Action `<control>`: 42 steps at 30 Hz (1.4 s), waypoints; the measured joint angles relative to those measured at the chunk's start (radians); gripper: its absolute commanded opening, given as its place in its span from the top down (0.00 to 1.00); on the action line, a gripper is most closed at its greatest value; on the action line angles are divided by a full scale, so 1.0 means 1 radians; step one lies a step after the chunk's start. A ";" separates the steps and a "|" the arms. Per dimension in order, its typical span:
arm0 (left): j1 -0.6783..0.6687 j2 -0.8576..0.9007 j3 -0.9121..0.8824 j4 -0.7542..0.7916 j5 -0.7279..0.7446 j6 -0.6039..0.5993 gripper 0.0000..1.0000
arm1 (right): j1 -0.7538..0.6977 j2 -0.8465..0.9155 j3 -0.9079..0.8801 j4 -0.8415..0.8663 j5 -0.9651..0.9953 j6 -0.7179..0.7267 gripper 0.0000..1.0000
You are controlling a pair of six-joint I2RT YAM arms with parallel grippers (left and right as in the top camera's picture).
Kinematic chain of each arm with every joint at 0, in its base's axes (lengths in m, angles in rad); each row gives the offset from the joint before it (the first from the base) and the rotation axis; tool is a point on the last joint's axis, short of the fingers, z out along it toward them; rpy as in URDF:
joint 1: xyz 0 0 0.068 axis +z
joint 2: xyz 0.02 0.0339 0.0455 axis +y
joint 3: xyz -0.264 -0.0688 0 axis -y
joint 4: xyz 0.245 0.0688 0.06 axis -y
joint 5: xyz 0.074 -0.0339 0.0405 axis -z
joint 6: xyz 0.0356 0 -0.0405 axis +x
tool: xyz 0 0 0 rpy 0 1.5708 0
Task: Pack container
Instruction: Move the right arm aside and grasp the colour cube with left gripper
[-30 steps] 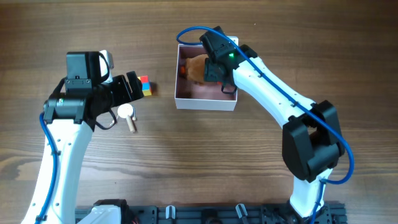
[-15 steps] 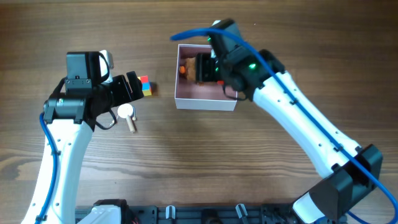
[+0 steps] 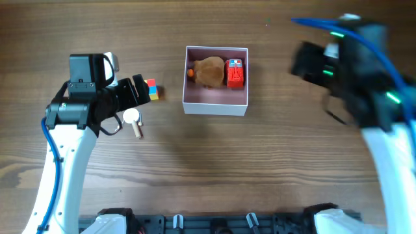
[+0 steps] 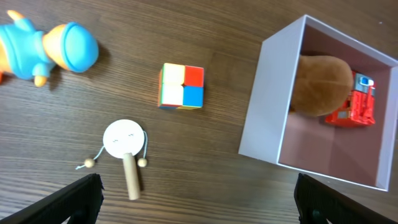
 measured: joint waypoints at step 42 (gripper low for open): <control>-0.130 0.713 0.395 -0.066 -0.266 0.050 0.14 | -0.180 0.114 0.000 -0.173 0.013 -0.059 0.00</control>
